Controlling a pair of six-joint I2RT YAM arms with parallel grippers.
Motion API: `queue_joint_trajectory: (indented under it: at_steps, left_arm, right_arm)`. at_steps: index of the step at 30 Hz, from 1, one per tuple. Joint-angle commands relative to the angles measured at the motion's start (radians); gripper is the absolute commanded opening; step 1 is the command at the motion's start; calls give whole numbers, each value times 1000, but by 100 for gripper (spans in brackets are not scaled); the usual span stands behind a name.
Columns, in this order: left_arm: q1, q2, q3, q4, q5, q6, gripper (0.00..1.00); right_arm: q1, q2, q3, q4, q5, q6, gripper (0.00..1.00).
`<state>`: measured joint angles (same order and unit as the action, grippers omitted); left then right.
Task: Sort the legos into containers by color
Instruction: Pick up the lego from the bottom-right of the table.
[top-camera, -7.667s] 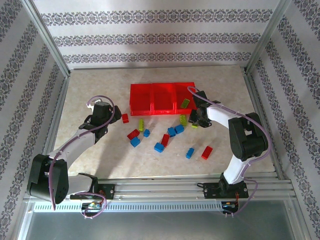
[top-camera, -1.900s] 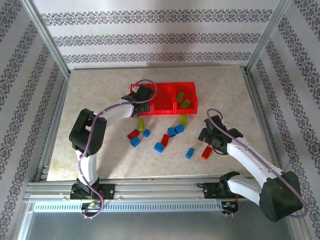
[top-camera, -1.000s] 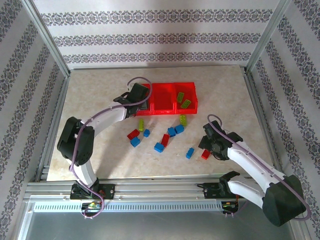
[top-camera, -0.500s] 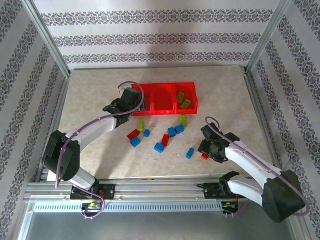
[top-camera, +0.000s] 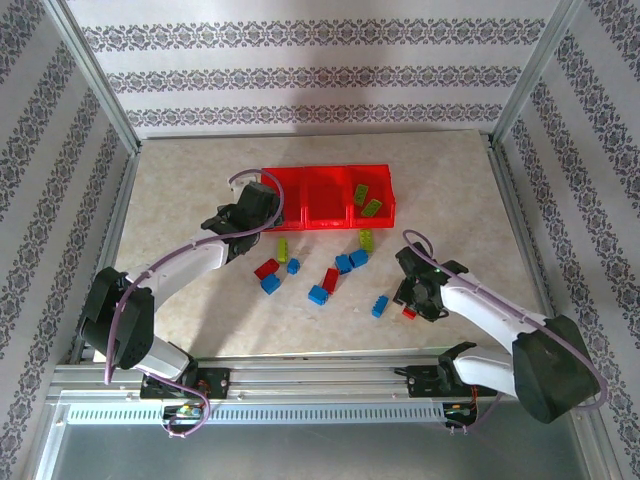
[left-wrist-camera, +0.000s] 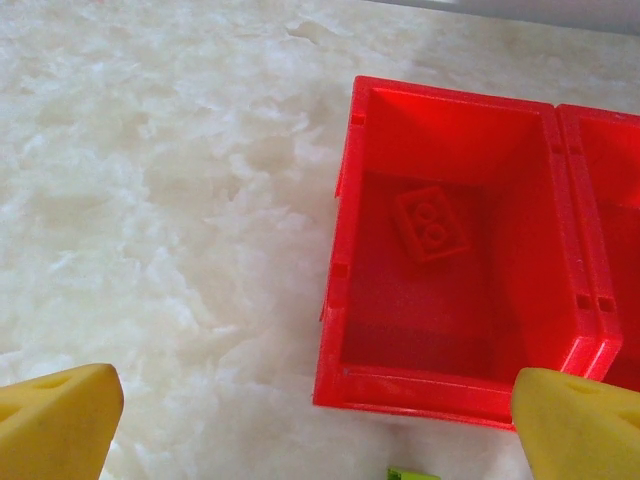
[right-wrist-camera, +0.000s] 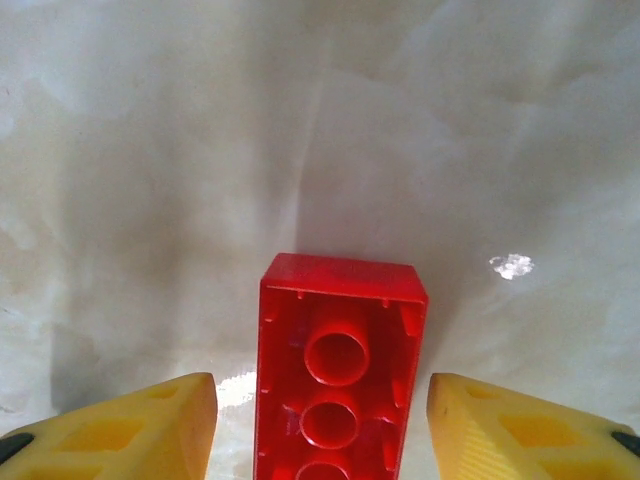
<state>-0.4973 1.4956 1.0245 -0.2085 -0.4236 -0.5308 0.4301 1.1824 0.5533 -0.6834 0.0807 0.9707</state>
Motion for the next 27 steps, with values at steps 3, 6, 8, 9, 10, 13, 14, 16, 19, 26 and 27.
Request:
queue_joint_trajectory:
  at_steps: [3, 6, 8, 9, 10, 13, 14, 16, 19, 26, 27]
  left_arm:
    - [22, -52, -31, 11, -27, -14, 100]
    - [36, -67, -48, 8, -21, -30, 100]
    - [47, -80, -62, 8, -10, -39, 100]
    - [54, -85, -70, 8, -3, -45, 100]
    - [60, -93, -78, 8, 2, -51, 100]
    - [84, -117, -111, 13, 24, -71, 100]
    - [93, -127, -122, 19, 33, -80, 100]
    - [110, -145, -148, 30, 46, -92, 100]
    - [133, -169, -183, 42, 60, -114, 100]
    - [163, -196, -226, 49, 96, -145, 100]
    - [166, -198, -229, 48, 101, -148, 100]
  right_arm:
    - [11, 50, 2, 39, -22, 2, 51]
    - [12, 66, 16, 41, -18, -9, 45]
    - [12, 69, 28, 38, -14, -21, 41]
    - [12, 70, 36, 36, -13, -27, 39]
    - [14, 68, 45, 34, -10, -34, 37]
    - [19, 59, 78, 26, 12, -57, 33]
    - [23, 56, 95, 22, 22, -64, 33]
    - [33, 57, 132, 19, 44, -80, 31]
    - [59, 84, 216, 25, 73, -108, 31]
    - [201, 287, 538, 27, 166, -228, 30]
    - [227, 330, 600, 23, 179, -255, 30]
